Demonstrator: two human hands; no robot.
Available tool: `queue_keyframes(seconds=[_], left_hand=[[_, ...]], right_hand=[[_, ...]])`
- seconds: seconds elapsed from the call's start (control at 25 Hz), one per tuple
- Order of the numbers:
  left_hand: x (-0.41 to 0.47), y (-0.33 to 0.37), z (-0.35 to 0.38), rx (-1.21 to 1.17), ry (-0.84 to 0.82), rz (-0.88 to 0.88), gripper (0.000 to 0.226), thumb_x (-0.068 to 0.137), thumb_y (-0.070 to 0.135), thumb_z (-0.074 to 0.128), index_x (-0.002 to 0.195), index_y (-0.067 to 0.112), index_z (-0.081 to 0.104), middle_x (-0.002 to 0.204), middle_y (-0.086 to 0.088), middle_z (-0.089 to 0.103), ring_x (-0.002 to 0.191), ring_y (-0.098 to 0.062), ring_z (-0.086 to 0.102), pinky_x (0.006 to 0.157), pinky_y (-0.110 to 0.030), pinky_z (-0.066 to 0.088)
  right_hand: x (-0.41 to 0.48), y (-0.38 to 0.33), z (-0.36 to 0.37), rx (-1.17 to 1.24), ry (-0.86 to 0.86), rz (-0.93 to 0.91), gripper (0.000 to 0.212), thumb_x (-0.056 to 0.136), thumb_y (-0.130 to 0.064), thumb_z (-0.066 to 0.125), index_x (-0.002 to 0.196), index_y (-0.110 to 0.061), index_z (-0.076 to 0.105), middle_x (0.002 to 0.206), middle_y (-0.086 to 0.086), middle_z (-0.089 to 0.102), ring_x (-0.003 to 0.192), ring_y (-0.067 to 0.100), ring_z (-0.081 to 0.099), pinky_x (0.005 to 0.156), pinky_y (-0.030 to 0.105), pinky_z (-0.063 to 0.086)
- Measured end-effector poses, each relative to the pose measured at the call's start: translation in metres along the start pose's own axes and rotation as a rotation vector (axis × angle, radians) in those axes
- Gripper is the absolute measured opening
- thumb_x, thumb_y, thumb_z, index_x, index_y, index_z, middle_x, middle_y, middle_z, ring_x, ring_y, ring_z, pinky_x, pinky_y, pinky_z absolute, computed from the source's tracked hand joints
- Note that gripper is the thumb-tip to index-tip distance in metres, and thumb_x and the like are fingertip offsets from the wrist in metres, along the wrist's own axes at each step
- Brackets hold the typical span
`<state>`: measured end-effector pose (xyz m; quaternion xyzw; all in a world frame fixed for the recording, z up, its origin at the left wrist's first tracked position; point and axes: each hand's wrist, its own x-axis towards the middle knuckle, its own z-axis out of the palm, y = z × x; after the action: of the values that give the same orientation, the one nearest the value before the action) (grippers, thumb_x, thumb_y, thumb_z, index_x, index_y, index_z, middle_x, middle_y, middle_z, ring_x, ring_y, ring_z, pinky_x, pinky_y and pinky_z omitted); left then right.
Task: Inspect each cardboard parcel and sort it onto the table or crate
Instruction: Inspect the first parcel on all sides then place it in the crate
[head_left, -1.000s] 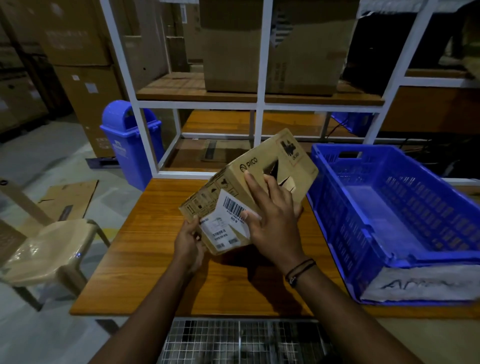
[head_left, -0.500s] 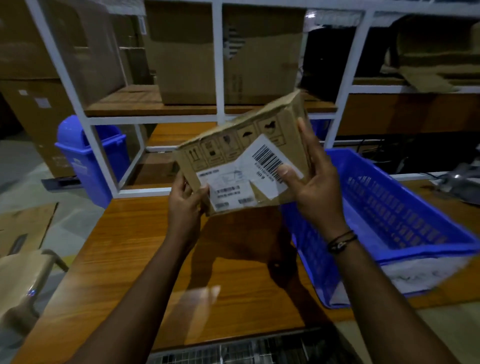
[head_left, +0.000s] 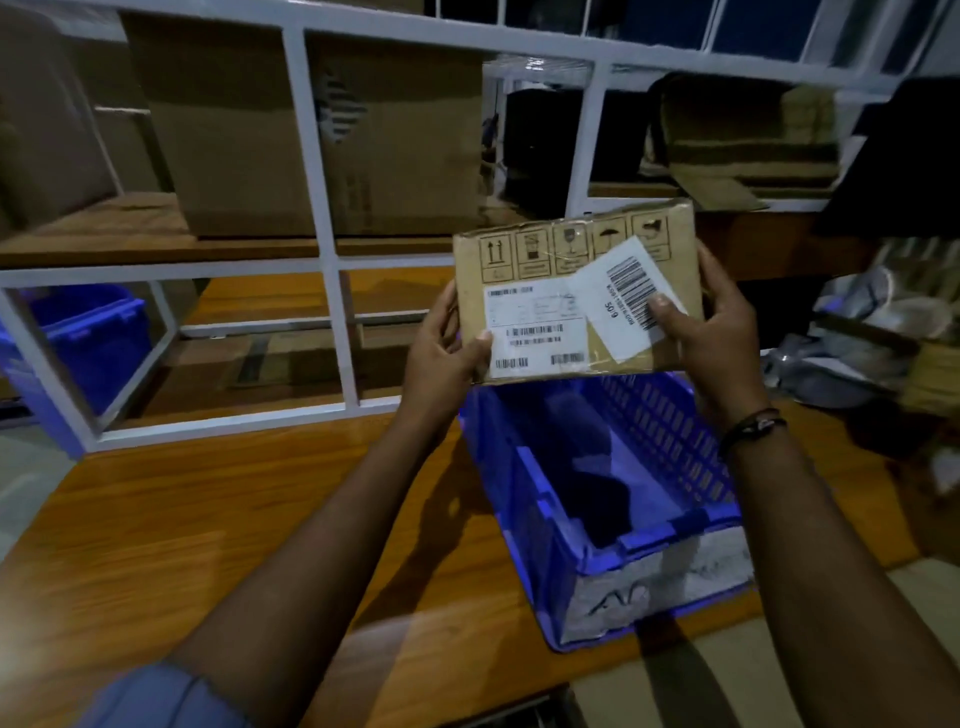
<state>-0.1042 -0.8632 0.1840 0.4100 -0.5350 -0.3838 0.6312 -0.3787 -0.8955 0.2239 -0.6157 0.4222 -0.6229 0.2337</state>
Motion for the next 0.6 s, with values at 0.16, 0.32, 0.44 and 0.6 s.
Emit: queue_keyframes(seconds=[0.16,0.32,0.44,0.6], left_hand=[[0.012,-0.014,0.025,0.234,-0.067,0.086,0.079,0.100,0.012,0.063,0.165,0.033,0.023,0.161,0.007,0.041,0.142,-0.008,0.043,0.108,-0.032,0.049],[0.025,-0.016,0.046,0.465,-0.089,0.154,0.082,0.103,0.024,0.063,0.167,0.029,0.012,0.152,0.013,0.044,0.131,-0.001,0.048,0.091,-0.010,0.050],[0.038,-0.017,0.058,0.575,-0.084,0.215,0.088,0.098,0.047,0.063,0.167,0.035,0.009,0.162,0.003,0.042,0.140,-0.019,0.051,0.100,-0.044,0.057],[0.046,-0.015,0.068,0.674,-0.012,0.264,0.096,0.090,0.063,0.064,0.166,0.035,0.011,0.155,0.004,0.052,0.134,-0.018,0.057,0.093,-0.047,0.060]], right_hand=[[0.029,0.040,-0.016,0.045,-0.016,0.179,0.061,0.090,-0.020,0.072,0.148,-0.022,0.054,0.132,0.002,0.069,0.119,0.024,0.068,0.101,0.054,0.056],[0.062,0.072,-0.020,0.047,-0.009,0.289,0.049,0.096,-0.015,0.071,0.142,-0.017,0.054,0.129,0.006,0.068,0.114,0.026,0.069,0.099,0.057,0.056],[0.078,0.084,-0.023,-0.006,-0.020,0.288,0.043,0.100,-0.019,0.068,0.141,-0.018,0.056,0.129,0.005,0.068,0.114,0.025,0.069,0.098,0.055,0.057],[0.097,0.081,-0.026,-0.076,-0.049,0.207,0.036,0.100,-0.024,0.065,0.136,-0.020,0.062,0.124,0.002,0.071,0.111,0.022,0.070,0.093,0.047,0.059]])
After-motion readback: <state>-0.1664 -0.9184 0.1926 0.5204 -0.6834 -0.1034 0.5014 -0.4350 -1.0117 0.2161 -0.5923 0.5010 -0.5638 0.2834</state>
